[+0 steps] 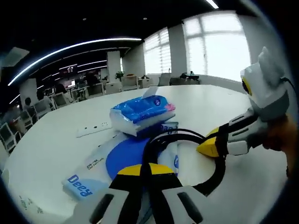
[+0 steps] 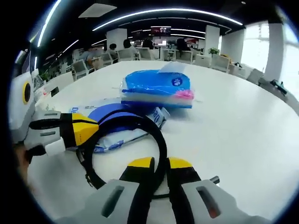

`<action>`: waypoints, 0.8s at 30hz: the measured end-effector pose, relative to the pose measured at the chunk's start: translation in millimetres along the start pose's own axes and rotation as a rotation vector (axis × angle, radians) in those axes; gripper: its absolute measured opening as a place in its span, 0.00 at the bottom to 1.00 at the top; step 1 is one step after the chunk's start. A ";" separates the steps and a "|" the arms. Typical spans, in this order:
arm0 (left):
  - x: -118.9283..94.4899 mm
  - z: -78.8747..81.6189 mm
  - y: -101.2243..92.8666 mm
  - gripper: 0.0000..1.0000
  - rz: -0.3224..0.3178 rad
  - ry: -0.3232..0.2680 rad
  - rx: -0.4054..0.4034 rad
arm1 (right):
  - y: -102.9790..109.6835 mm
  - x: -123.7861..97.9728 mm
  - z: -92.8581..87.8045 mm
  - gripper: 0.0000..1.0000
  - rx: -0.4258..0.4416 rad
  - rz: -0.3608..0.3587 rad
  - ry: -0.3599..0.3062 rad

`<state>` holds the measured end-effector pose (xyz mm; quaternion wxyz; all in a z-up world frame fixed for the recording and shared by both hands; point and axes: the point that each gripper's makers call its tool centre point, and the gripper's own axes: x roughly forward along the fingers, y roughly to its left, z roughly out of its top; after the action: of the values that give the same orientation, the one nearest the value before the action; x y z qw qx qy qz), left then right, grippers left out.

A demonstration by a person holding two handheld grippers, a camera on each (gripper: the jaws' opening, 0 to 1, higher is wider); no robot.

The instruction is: Arrange the tabletop items into an orderly group along one side of the table until the central work area is clear of visible clutter.

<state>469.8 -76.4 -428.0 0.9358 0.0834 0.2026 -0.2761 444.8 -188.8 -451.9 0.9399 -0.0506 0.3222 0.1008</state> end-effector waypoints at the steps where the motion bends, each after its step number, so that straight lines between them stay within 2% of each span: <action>1: -0.2 -0.4 -0.2 0.01 -0.006 0.003 -0.015 | -0.3 0.0 -0.1 0.07 0.001 -0.001 0.000; 10: -3.3 0.3 -2.3 0.01 -0.029 0.024 -0.049 | -5.2 -3.8 4.6 0.04 0.033 -0.009 -0.014; 13: -8.1 3.4 -5.4 0.00 -0.050 0.034 -0.070 | -7.8 -11.4 12.9 0.04 0.027 -0.018 -0.034; 24: -16.1 8.1 -7.4 0.00 -0.068 0.045 -0.090 | -7.2 -21.0 21.7 0.03 0.053 0.017 -0.052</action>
<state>456.1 -77.0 -414.1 0.9238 0.0406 0.2386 -0.2966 443.1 -195.6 -421.7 0.9482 -0.0205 0.3004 0.1014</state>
